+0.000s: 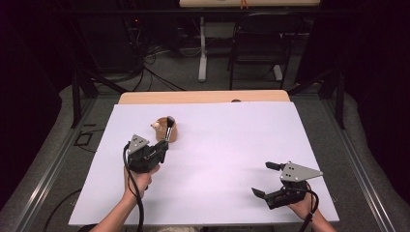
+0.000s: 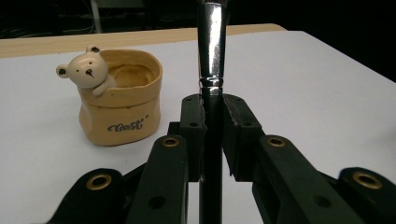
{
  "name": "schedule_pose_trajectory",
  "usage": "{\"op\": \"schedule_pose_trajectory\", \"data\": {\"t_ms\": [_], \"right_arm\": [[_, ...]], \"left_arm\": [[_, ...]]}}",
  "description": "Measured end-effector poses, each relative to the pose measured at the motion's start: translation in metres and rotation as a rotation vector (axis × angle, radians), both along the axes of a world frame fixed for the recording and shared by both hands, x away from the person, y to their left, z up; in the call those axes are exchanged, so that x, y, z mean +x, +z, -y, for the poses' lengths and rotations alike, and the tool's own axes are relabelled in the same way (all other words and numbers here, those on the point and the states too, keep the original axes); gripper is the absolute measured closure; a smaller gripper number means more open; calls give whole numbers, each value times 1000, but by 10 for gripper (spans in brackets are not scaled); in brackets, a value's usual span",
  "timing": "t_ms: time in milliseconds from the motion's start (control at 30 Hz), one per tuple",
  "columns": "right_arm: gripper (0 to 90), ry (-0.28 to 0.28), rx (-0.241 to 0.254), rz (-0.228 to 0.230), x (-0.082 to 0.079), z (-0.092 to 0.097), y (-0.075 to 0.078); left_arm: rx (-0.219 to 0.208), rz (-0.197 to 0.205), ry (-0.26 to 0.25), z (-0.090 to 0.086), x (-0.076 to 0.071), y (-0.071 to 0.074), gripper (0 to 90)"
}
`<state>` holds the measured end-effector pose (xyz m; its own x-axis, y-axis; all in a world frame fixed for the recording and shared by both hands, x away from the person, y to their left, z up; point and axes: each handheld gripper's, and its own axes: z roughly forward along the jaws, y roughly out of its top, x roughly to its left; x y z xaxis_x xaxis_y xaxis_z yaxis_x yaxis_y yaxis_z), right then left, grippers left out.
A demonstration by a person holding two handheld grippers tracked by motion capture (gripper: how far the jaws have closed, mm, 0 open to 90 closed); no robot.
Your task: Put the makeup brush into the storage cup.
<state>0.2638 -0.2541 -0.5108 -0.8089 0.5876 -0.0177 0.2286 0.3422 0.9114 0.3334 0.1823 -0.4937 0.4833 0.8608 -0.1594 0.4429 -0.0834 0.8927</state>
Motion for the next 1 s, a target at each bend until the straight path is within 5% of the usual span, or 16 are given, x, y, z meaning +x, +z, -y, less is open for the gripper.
{"op": "schedule_pose_trajectory", "data": {"t_ms": [1000], "right_arm": [[27,-5,-1,2,0,1,0]], "left_arm": [[-11,76,45,2,33,4,794]]}}
